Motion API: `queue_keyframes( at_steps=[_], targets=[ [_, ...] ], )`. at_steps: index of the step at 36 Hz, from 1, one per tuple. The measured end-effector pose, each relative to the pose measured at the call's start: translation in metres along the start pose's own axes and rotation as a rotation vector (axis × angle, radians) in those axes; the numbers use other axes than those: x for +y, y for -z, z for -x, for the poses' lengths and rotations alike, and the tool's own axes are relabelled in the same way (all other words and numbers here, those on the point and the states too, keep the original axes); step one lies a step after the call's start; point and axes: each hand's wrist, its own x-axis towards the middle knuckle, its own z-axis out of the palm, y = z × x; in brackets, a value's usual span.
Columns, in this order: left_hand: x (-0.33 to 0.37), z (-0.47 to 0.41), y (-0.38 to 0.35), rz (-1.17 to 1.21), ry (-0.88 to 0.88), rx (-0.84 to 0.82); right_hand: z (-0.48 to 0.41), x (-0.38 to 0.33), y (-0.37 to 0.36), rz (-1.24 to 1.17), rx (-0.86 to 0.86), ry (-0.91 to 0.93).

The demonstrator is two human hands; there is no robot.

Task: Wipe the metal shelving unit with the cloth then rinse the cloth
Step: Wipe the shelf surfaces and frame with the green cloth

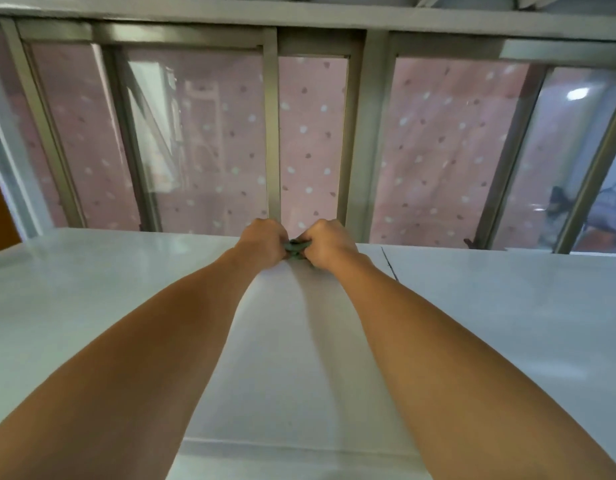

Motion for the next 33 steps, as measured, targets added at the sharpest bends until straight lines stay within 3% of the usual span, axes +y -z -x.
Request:
queue_keyframes(
  at_steps=[12, 21, 33],
  targets=[
    [-0.001, -0.027, -0.004, 0.010, -0.004, -0.005, -0.023, 0.008, -0.004, 0.025, -0.028, 0.020],
    [0.044, 0.000, -0.010, 0.157, -0.067, -0.046, 0.013, 0.033, 0.023, 0.021, 0.015, -0.096],
    [0.071, 0.080, 0.007, 0.118, -0.124, -0.068, 0.100, 0.022, 0.048, 0.066, 0.036, -0.169]
  ],
)
